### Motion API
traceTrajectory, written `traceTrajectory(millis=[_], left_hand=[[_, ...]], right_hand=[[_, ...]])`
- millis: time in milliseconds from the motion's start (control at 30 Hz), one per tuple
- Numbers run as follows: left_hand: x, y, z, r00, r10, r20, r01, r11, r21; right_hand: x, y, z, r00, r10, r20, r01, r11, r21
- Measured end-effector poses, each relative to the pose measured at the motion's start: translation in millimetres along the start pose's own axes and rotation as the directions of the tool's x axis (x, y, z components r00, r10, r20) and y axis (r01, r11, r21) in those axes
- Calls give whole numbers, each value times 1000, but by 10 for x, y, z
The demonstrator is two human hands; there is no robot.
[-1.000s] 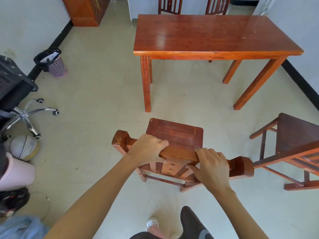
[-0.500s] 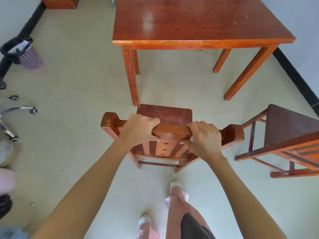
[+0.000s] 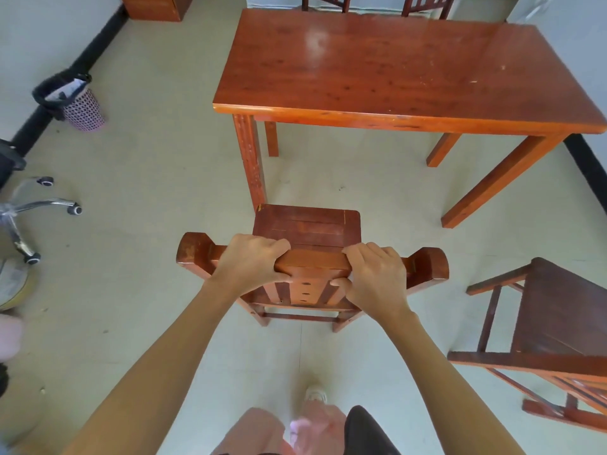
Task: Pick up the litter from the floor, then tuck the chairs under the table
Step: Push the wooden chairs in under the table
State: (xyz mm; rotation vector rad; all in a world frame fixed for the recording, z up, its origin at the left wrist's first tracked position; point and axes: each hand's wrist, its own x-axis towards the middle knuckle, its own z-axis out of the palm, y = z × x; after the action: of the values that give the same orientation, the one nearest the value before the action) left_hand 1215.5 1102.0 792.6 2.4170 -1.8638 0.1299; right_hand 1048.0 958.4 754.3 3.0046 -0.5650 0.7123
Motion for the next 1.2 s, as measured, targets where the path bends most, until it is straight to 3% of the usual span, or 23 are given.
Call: traceTrajectory(millis=[400,900,1200], left_hand=[[771,-455,104,996,78,-32,-78,997,14],[1892,-1577,326,979,192,-64,-193,981,-13],[2323,-1896,466,982,138,-132,-146,988,-53]], right_hand=[[707,374,287,1000,-3,-29,4,1000,30],[1918,605,831,998,50,-26,-51,999,-18],[2454,859,1122,1000,-2,-6,2,1000,12]])
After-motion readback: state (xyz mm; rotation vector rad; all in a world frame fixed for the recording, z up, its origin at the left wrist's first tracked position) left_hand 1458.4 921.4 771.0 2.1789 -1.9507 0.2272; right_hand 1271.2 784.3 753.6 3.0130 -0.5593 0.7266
